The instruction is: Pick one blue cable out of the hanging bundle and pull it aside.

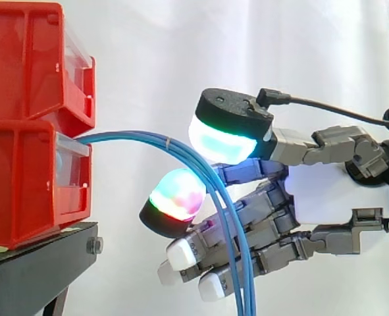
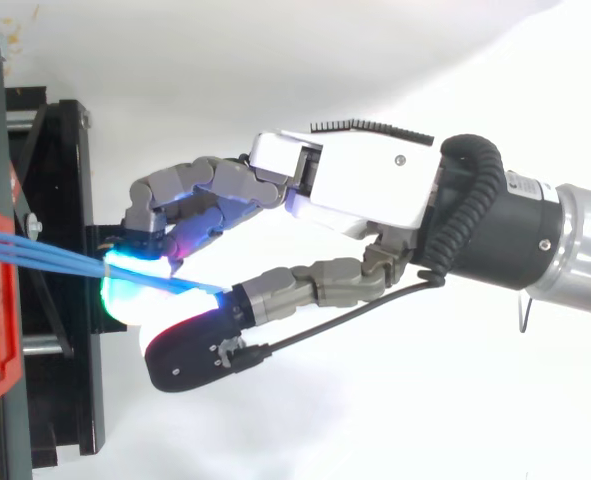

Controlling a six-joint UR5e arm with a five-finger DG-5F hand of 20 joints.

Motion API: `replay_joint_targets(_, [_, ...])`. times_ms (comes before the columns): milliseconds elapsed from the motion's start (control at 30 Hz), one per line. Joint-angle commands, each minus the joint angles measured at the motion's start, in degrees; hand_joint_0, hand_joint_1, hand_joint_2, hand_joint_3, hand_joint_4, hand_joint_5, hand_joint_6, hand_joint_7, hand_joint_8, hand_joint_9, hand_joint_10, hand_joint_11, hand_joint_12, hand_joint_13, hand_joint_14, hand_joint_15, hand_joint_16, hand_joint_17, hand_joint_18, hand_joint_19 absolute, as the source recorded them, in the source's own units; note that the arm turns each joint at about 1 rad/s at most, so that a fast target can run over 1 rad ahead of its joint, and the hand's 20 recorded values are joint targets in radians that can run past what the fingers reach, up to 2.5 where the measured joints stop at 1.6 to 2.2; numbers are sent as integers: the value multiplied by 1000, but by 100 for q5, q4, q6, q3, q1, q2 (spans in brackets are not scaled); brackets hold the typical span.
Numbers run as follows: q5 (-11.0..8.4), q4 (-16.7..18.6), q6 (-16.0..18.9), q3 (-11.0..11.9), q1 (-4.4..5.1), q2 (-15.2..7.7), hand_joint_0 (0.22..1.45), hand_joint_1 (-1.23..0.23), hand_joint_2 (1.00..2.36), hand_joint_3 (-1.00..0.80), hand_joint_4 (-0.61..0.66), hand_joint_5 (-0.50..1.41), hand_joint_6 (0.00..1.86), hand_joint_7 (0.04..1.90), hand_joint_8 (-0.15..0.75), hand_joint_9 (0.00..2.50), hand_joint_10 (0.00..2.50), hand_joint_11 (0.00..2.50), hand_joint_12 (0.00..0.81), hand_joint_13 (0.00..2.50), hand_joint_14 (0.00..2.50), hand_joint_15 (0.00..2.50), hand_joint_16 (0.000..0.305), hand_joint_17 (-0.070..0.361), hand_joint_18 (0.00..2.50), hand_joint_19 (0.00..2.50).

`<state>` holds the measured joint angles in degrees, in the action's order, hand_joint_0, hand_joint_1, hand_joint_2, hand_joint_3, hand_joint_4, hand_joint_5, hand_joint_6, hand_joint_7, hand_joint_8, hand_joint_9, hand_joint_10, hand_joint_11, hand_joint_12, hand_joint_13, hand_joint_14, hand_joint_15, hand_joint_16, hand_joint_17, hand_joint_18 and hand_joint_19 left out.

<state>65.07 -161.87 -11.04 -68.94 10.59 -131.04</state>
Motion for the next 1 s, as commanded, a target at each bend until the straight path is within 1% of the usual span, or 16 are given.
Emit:
replay_joint_targets(0, [6,-108,14,65,-13,0,505,-557,1004,-447,183,-76,580,1165,320,849,12,354,387,515,7,191,54,121,540,397])
replay_joint_targets(33, [15,-223,14,135,-22,0,508,-551,1004,-453,184,-73,570,1186,321,856,12,365,388,523,7,193,53,120,543,399])
replay_joint_targets(67, [15,-223,14,135,-30,0,510,-534,1003,-458,184,-72,565,1200,320,863,12,360,387,528,7,198,53,120,546,406])
replay_joint_targets(100, [23,-363,23,205,-39,0,513,-509,1002,-467,185,-71,560,1208,319,869,12,360,385,535,7,204,53,119,550,408])
replay_joint_targets(167, [6,-486,23,267,-39,0,511,-474,1002,-479,191,-69,555,1218,318,871,12,351,385,542,7,206,53,120,560,415])
replay_joint_targets(367, [-3,-486,23,267,-57,0,509,-473,1002,-478,183,-64,519,1276,322,877,12,356,386,548,8,211,53,120,571,423])
replay_joint_targets(467, [-3,-521,23,258,-74,0,516,-525,1003,-467,181,-64,518,1283,324,874,12,361,383,554,8,210,53,119,579,430])
replay_joint_targets(500, [-3,-530,23,258,-74,0,516,-535,1003,-458,173,-66,530,1271,322,876,15,361,384,560,9,210,53,119,585,430])
replay_joint_targets(533, [-3,-548,23,267,-83,0,520,-549,1004,-448,170,-69,569,1207,320,877,12,356,384,562,8,214,52,118,586,430])
replay_joint_targets(600, [-3,-548,23,258,-92,0,539,-605,1009,-385,149,-81,634,1136,316,877,13,368,377,565,10,216,51,115,593,423])
replay_joint_targets(733, [6,-521,23,267,-101,0,555,-640,1016,-286,126,-104,730,1035,317,872,13,371,374,568,9,214,50,113,600,426])
replay_joint_targets(833, [15,-513,23,267,-101,9,552,-659,1018,-225,115,-111,761,1021,319,866,13,385,374,566,8,216,50,114,602,433])
replay_joint_targets(867, [23,-530,31,276,-110,0,551,-679,1020,-190,104,-116,772,1052,318,858,13,389,375,565,8,215,51,114,604,432])
replay_joint_targets(900, [23,-548,31,302,-118,0,552,-714,1019,-171,110,-129,806,1017,322,847,15,381,377,565,8,214,51,114,606,434])
replay_joint_targets(933, [23,-557,58,328,-136,9,557,-750,1021,-159,110,-154,865,889,320,840,13,395,377,565,8,219,50,114,609,428])
replay_joint_targets(967, [23,-574,66,337,-145,0,571,-796,1021,-154,89,-163,873,916,309,809,15,404,375,560,8,214,50,113,609,425])
